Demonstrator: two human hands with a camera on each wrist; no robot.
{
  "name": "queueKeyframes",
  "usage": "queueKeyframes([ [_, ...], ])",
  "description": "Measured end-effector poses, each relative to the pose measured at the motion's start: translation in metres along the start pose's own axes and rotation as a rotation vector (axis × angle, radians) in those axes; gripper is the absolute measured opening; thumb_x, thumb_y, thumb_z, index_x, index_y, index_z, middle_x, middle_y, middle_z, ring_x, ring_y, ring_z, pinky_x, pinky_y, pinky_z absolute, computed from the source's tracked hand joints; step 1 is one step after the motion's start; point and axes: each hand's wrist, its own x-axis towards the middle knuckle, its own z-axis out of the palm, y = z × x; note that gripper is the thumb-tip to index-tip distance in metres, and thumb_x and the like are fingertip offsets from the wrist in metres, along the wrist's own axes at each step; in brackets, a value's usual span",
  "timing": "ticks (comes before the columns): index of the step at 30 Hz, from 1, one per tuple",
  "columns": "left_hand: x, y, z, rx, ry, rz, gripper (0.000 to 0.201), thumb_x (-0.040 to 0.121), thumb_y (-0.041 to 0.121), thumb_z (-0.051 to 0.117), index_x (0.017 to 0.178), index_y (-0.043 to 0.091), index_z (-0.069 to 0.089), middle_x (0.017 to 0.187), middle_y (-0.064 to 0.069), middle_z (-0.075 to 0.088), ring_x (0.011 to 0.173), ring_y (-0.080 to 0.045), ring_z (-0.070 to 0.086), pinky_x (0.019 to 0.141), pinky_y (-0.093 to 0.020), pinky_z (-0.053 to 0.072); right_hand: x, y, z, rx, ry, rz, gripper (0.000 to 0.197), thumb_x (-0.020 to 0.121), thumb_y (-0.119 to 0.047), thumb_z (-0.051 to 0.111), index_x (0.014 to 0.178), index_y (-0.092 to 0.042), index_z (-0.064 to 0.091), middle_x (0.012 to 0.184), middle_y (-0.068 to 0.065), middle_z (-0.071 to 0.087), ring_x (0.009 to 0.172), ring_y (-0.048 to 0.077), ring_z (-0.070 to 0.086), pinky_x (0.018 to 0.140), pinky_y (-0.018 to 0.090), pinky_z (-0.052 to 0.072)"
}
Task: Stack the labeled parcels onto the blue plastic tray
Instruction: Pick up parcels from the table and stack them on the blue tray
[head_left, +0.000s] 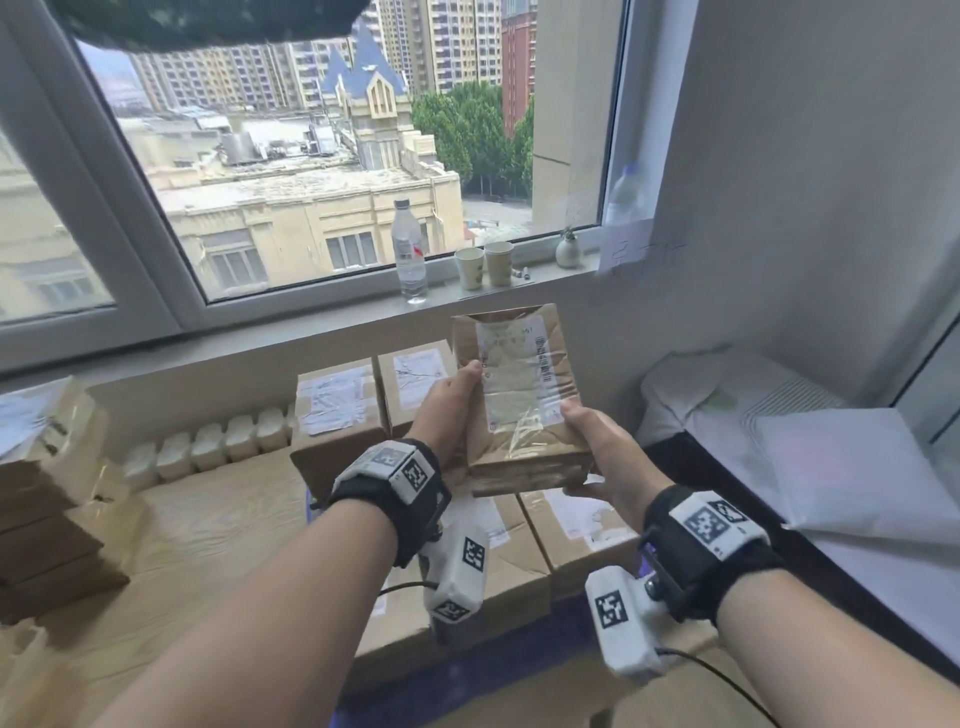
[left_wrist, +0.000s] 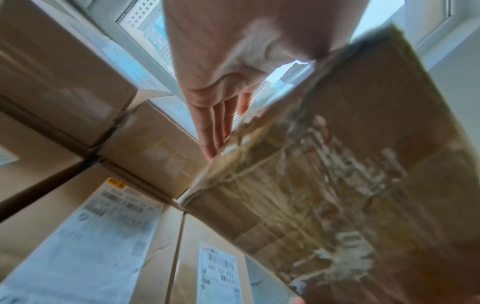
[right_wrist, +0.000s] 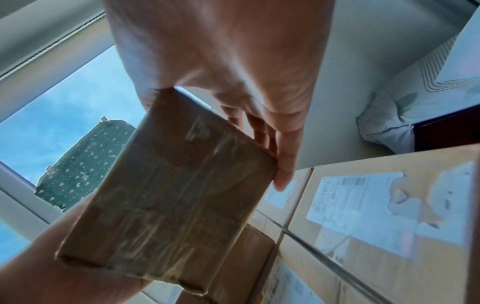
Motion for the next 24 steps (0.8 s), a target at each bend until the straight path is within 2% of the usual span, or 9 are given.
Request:
queueKeyframes([
  [3,0.03,0.006,0.008,-0.017,-0.02,-0.013,0.042,0.102,0.038,0.042,0.113,0.003,0.061,0.092,-0.011,0.071,0.067,-0.015,0.072,0.053,-0.022,0.054,0.025,-0.006,-0.007,0.023,0.041,-0.028,0.035,0.094,-0.048,0.05,0.115,-0.021,0.059,0.098,0.001,0.069,0.082,0.015,0.064,0.08,0.04,0.055],
  [5,0.048,0.01,0.011,0.003,-0.015,-0.026,0.043,0.101,0.043,0.043,0.114,0.006,0.062,0.097,-0.012,0.07,0.069,-0.016,0.07,0.049,-0.019,0.051,0.044,-0.01,-0.01,0.045,0.068,-0.04,0.031,0.096,-0.043,0.051,0.111,-0.018,0.062,0.086,-0.001,0.069,0.069,0.011,0.066,0.07,0.034,0.055],
  [7,0.067,0.013,0.011,0.067,0.028,0.003,0.06,0.09,0.061,0.045,0.114,0.009,0.063,0.107,-0.011,0.07,0.086,-0.023,0.068,0.068,-0.028,0.059,0.064,-0.017,-0.011,0.042,0.075,-0.044,0.032,0.095,-0.043,0.051,0.11,-0.017,0.064,0.083,0.0,0.07,0.068,0.013,0.066,0.068,0.034,0.054],
  [9,0.088,0.015,0.008,0.194,0.051,0.041,0.082,0.071,0.078,0.039,0.113,0.012,0.065,0.11,-0.01,0.07,0.099,-0.028,0.066,0.094,-0.045,0.052,0.083,-0.025,-0.011,0.035,0.072,-0.037,0.034,0.094,-0.044,0.052,0.111,-0.017,0.065,0.086,0.001,0.07,0.072,0.017,0.065,0.069,0.036,0.052],
  [11,0.106,0.016,0.003,0.275,0.069,0.073,0.092,0.07,0.084,0.032,0.119,0.013,0.064,0.115,-0.009,0.069,0.105,-0.028,0.064,0.101,-0.046,0.045,0.102,-0.031,-0.01,0.062,0.077,-0.038,0.032,0.094,-0.043,0.054,0.106,-0.017,0.066,0.087,0.002,0.069,0.072,0.017,0.065,0.065,0.033,0.052],
  [14,0.118,0.02,-0.004,0.334,0.087,0.121,0.097,0.075,0.087,0.022,0.127,0.015,0.062,0.126,-0.007,0.065,0.115,-0.025,0.059,0.105,-0.043,0.04,0.126,-0.033,-0.009,0.073,0.101,-0.003,0.036,0.091,-0.048,0.055,0.105,-0.017,0.067,0.089,0.003,0.069,0.076,0.021,0.063,0.07,0.039,0.052],
  [18,0.128,0.013,-0.019,0.514,0.172,0.107,0.063,0.101,0.057,0.023,0.137,0.014,0.051,0.14,-0.007,0.053,0.131,-0.025,0.046,0.103,-0.036,0.032,0.157,-0.028,-0.016,0.035,0.14,0.064,0.042,0.088,-0.053,0.055,0.107,-0.017,0.065,0.098,0.009,0.07,0.081,0.025,0.064,0.077,0.045,0.054],
  [21,0.142,-0.006,-0.032,0.602,0.268,0.097,0.048,0.102,0.044,0.035,0.139,0.018,0.052,0.144,-0.005,0.053,0.134,-0.023,0.045,0.112,-0.037,0.033,0.177,-0.021,-0.021,-0.019,0.126,0.113,0.037,0.091,-0.051,0.053,0.105,-0.018,0.064,0.096,0.008,0.071,0.083,0.025,0.065,0.086,0.05,0.054],
  [24,0.152,-0.022,-0.04,0.741,0.327,0.063,0.044,0.097,0.032,0.042,0.139,0.023,0.053,0.144,-0.006,0.051,0.136,-0.025,0.042,0.115,-0.041,0.031,0.192,-0.012,-0.018,-0.042,0.097,0.155,0.029,0.094,-0.045,0.053,0.097,-0.018,0.063,0.092,0.005,0.07,0.077,0.022,0.065,0.076,0.04,0.054],
])
